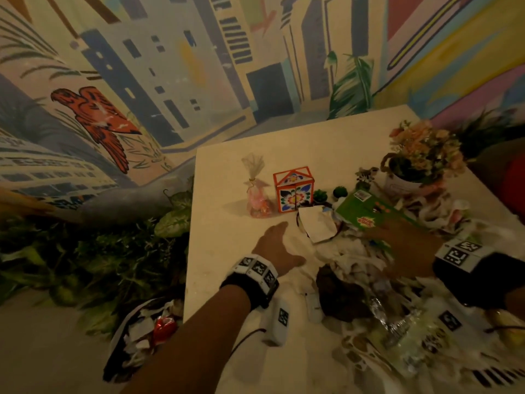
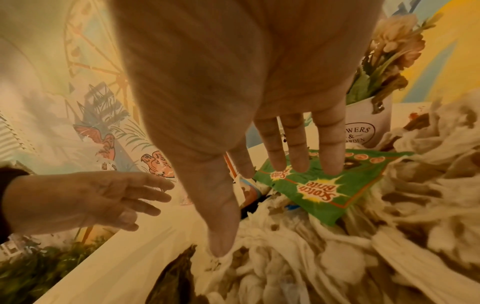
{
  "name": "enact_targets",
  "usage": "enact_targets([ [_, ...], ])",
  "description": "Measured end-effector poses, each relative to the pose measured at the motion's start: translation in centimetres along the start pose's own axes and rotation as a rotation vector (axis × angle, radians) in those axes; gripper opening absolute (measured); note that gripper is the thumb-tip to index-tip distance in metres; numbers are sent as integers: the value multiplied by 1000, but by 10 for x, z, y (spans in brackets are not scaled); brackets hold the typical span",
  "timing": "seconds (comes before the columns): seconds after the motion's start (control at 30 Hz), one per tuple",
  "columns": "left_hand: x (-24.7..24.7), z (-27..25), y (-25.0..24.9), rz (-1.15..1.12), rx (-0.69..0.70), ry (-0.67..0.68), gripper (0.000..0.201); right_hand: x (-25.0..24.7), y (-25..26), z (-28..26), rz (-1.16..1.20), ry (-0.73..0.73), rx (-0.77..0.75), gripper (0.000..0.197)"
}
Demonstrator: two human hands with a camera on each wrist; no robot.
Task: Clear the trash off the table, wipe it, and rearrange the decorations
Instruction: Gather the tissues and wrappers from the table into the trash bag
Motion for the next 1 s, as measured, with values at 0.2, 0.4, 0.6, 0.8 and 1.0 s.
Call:
enact_targets([
  [0.2, -4, -12, -19, 92, 15, 47, 83, 13, -1, -22, 35, 42, -44, 92],
  [0.4, 39, -24, -28, 258, -43, 221, 108, 40, 0, -43, -9, 23, -57, 86],
  [0.6, 88, -44, -37, 176, -185, 285, 135, 82, 2, -76, 49, 23, 47, 113],
  [0.8, 112, -38, -48, 293, -8, 77, 86, 116, 8, -85, -32, 57, 85, 119],
  [1.0, 104, -17, -38, 232, 39, -88, 26, 111, 34, -91, 98, -126, 40, 86],
])
Point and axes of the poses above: each hand's wrist, its own z-axis towards the middle knuckle, its own x-axis out of the palm, y = z × x, the point moved 5 cm from there along z, towards the middle knuckle, and after that the axes turned 7 degrees about -x, right-handed, at the moved point
